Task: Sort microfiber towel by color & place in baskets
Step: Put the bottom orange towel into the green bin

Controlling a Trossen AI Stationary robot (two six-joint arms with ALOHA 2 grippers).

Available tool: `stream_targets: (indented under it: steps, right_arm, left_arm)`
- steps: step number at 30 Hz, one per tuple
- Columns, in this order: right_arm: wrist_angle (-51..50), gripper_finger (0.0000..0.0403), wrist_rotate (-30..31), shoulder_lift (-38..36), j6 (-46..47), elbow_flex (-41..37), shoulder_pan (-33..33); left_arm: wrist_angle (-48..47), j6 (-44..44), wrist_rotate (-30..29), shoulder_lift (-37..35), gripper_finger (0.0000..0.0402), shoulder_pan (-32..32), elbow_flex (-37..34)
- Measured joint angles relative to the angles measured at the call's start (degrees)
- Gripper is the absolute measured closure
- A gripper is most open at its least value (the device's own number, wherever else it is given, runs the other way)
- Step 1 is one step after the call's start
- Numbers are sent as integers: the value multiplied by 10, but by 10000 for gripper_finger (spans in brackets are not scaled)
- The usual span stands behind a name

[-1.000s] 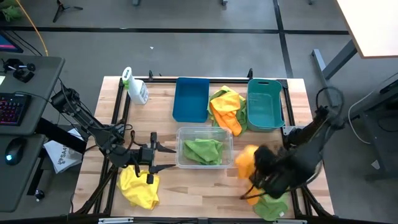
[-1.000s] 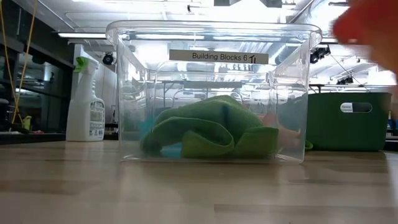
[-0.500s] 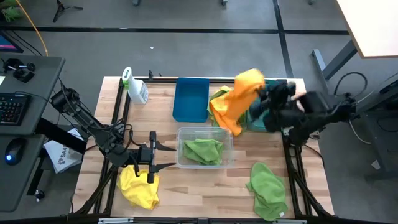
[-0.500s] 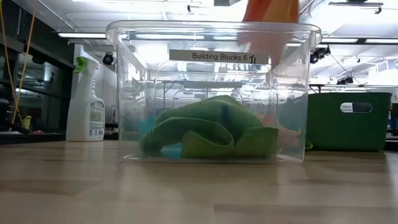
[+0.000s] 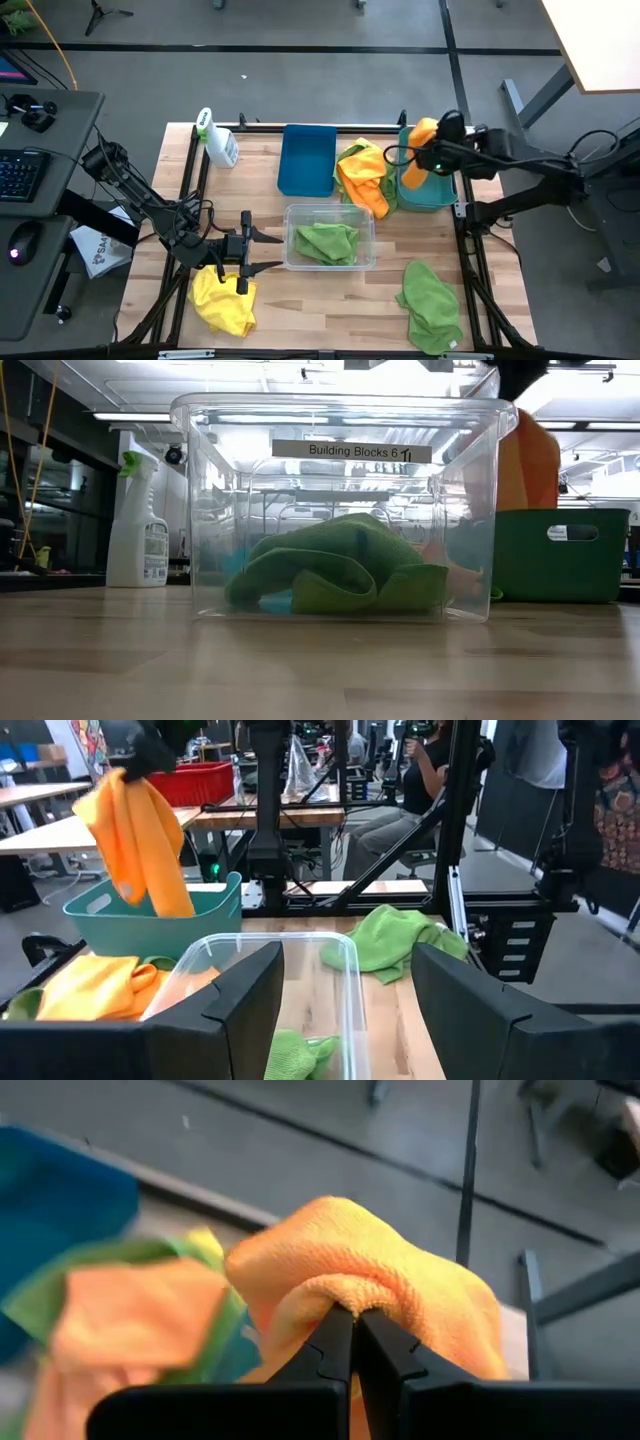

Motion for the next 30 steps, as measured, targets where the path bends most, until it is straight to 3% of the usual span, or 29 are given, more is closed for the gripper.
stream_targets:
  steps: [8, 16, 24, 30]
  right_arm:
    - [31, 403, -59, -39, 15, -194, -49]
    - [94, 402, -127, -50, 27, -289, -82]
    - [153, 396, -138, -48, -23, -298, -82]
    - [99, 311, -151, -48, -28, -245, -82]
  left_arm:
    - [0, -35, 0, 0, 193, 0, 0]
    - [-1, -35, 0, 0, 193, 0, 0]
    - [-17, -61, 1, 0, 193, 0, 0]
    - [-27, -61, 1, 0, 193, 0, 0]
